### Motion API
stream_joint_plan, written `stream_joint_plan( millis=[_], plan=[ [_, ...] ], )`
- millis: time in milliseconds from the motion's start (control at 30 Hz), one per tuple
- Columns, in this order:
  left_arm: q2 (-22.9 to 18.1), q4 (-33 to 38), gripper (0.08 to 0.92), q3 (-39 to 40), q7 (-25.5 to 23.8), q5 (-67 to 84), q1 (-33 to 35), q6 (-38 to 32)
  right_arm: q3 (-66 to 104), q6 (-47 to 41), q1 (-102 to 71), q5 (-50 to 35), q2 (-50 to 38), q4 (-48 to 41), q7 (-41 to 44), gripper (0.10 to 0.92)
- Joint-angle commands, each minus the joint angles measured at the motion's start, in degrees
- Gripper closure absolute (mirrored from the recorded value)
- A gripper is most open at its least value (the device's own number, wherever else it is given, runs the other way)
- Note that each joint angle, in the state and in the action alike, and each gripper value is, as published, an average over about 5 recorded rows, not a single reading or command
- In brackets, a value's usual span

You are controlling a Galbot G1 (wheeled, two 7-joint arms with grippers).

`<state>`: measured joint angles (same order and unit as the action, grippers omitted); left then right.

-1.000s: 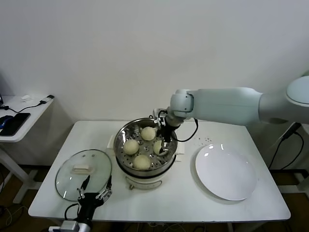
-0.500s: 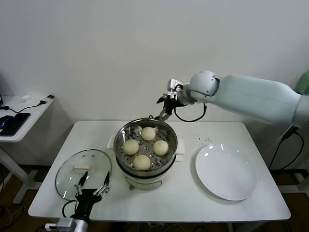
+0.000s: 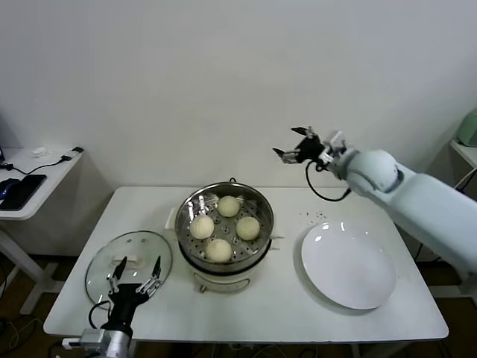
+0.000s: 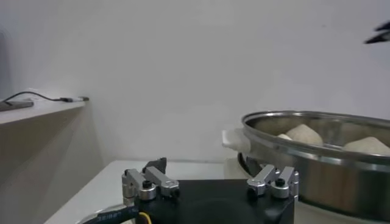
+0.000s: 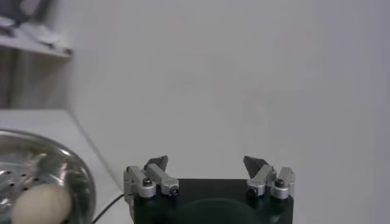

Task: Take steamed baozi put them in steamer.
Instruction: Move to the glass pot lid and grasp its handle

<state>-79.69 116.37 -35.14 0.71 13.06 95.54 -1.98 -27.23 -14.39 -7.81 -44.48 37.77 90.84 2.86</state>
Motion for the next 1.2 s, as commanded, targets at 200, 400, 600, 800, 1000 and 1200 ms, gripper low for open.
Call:
stream_joint_plan(
  millis=[200,400,600,800,1000,1200],
  plan=[
    [0.85,-1.22,0.177,-0.61,1.46,-2.32,-1.53,-2.66,58.72,15.73,-65.37,10.78,10.27,8.4,-3.12,0.203],
    [1.2,-2.28,0.177,-0.84,3.12,-5.55,-2.36,-4.74,61.33,24.58,-72.64,15.42,19.62,7.3,-0.29,0.202],
    [2.02,-4.22,0.177,-1.34,5.04,-11.82,-2.4,-5.71,61.3,31.05,-76.89,18.82,27.52,5.4,0.36,0.203],
    [2.38,-8.21,0.177,-1.56,11.91,-27.19,-2.77,-9.51,60.4,33.5,-79.4,19.83,31.02,2.89,-0.06,0.203],
    [5.29,-13.29,0.177,-1.54,23.37,-54.54,-2.25,-9.35,59.49,32.9,-80.34,19.86,31.76,2.04,-1.76,0.202],
    [8.91,-20.59,0.177,-2.83,28.35,-77.47,-3.33,-7.57,58.62,31.3,-80.47,19.65,31.33,2.2,-2.59,0.203]
  ],
)
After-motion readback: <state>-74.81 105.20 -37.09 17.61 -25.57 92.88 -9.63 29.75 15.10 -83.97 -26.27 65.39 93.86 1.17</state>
